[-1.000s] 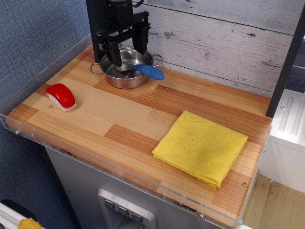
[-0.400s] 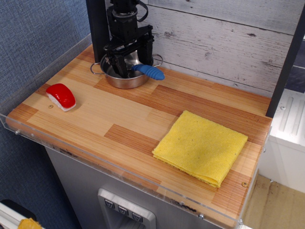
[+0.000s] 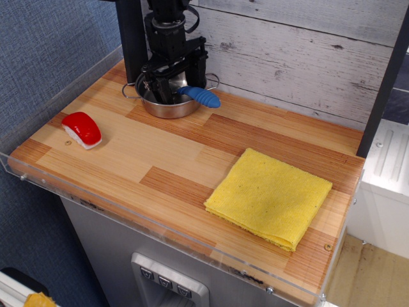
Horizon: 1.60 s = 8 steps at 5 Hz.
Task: Put the scoop behind the towel
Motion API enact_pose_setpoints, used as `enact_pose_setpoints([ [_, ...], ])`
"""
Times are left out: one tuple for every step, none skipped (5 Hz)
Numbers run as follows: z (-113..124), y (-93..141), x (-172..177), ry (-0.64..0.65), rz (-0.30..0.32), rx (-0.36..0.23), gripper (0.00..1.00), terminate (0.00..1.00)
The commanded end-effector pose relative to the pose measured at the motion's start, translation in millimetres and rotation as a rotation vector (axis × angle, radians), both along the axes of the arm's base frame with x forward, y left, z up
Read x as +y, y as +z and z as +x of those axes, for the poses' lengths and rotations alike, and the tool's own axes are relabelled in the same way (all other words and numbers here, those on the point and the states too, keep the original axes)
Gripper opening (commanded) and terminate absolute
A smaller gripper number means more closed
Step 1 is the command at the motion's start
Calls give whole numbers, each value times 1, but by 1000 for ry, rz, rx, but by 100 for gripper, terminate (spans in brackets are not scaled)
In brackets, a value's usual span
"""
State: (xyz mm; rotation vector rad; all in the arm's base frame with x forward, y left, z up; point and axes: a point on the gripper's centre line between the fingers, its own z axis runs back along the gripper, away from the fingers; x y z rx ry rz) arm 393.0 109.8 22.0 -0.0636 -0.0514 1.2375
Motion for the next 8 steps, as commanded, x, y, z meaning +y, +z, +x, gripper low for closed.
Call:
enact_pose_setpoints([
  [3,14,9,5,4,-46,100,0],
  [2,16,11,16,15,-56,0,0],
  [0,23,15,27,35,-66,0,0],
  [-1,31,16,35,60,-86,0,0],
  [-3,46,14,44,72,-109,0,0],
  [-7,63,11,43,80,-129,0,0],
  [-12,84,7,30,95,-156,0,0],
  [-15,96,-5,-30,110,-153,0,0],
])
